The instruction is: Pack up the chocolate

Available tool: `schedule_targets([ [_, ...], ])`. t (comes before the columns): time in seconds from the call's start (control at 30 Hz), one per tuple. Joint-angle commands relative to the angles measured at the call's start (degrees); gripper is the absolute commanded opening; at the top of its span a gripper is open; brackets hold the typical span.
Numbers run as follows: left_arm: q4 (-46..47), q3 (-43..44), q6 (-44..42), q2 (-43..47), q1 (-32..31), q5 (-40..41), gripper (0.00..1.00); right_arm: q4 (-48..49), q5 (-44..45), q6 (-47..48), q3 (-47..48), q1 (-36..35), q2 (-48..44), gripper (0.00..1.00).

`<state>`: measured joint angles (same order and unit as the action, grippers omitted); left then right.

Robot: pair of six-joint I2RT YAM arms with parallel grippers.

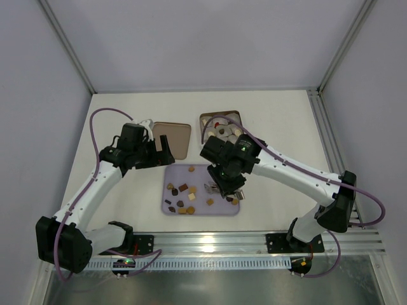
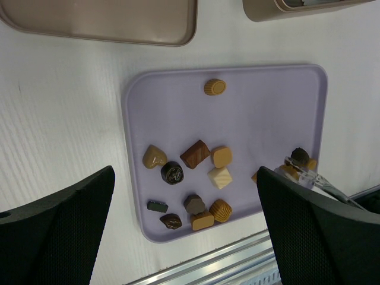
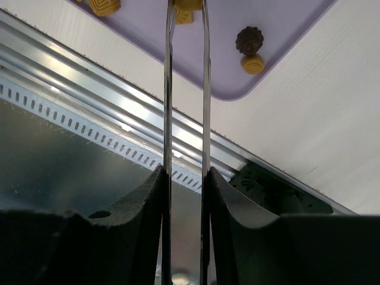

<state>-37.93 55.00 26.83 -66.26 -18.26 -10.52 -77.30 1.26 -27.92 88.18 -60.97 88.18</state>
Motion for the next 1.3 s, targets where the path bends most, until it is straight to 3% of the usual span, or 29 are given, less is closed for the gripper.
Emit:
schedule_targets([
  [0.0, 1.2, 0.1, 0.1, 0.3, -0.1, 0.3, 1.00, -3.4, 3.0, 2.5, 4.8, 3.0, 0.6, 0.35],
  [0.7, 1.0, 0.7, -0.1, -1.1, -0.1, 1.1, 1.00, 3.0, 5.4, 15.6, 26.8, 26.9, 16.3, 0.35],
  [1.27, 0.5, 1.1, -0.4, -2.1, -0.1, 1.7, 1.00, 3.2, 3.1, 18.4, 27.9, 29.2, 22.8, 0.35],
])
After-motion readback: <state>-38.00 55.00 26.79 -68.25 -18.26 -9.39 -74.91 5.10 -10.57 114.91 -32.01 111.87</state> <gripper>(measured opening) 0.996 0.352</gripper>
